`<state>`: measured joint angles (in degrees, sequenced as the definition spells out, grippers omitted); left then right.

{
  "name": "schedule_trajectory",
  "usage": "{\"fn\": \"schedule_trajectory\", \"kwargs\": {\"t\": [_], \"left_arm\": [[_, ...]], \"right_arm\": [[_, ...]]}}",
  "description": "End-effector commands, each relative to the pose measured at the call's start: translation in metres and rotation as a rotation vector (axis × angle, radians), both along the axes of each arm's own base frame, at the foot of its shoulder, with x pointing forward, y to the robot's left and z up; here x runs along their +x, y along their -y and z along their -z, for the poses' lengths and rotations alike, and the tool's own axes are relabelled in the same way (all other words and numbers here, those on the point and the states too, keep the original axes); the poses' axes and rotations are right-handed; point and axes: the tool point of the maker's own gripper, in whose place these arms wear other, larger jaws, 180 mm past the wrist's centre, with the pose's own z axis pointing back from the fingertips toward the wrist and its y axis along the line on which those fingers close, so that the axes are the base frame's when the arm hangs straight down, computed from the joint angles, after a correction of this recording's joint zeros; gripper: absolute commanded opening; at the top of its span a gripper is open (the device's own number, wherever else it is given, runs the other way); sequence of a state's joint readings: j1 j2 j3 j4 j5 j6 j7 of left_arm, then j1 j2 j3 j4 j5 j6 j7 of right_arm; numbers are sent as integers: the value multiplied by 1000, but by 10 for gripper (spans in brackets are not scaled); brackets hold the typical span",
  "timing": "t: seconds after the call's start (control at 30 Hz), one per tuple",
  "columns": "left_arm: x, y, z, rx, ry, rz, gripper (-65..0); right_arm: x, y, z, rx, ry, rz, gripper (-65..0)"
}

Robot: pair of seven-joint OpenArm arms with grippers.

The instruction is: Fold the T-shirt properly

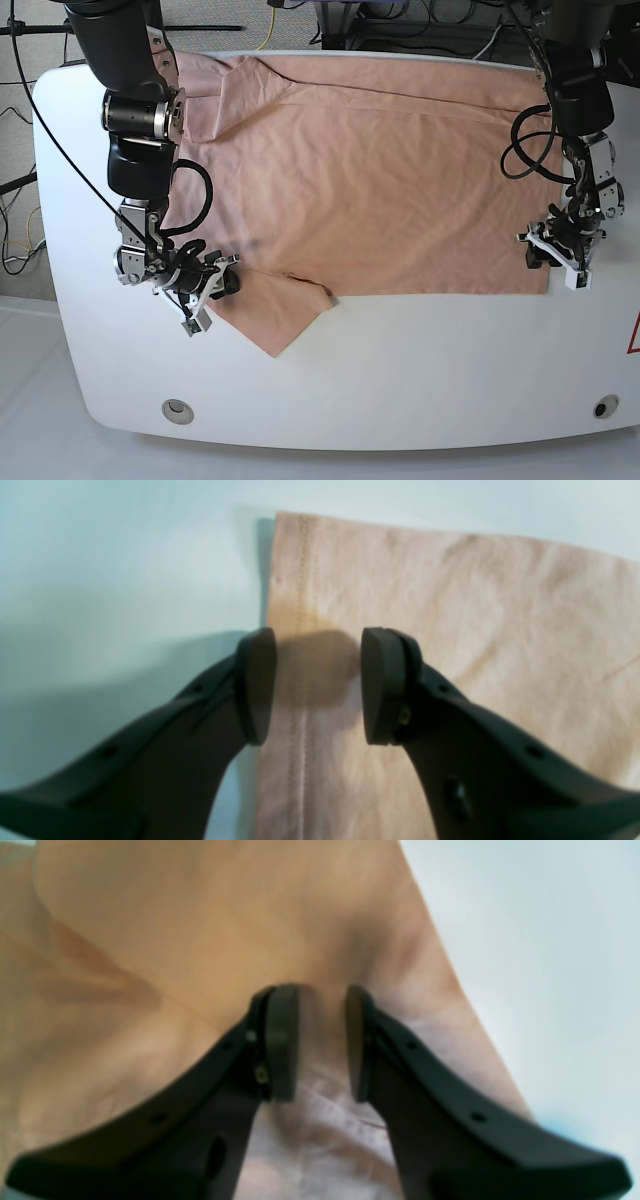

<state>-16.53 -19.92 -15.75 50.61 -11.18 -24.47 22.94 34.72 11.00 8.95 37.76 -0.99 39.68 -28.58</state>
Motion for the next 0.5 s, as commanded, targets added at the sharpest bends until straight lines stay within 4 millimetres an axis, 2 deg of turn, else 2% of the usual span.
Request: {"fn": "schedule_trajectory", "kwargs": {"t": [0.0,0.1,0.37,0.47], "left_arm": [[11,-10,-18,16,43,-3,-392],[12,-9,-19,16,44,1,-391],[16,-11,-25,20,60,0,-390],[15,-11,-24,23,55,1,-387]], "right_arm": [[17,5,-21,-4,52,3,-474],[20,5,-24,0,59,5,-457],[25,6,-30,11,79,13,-315],[24,6,-30,9,81,12,-290]]}}
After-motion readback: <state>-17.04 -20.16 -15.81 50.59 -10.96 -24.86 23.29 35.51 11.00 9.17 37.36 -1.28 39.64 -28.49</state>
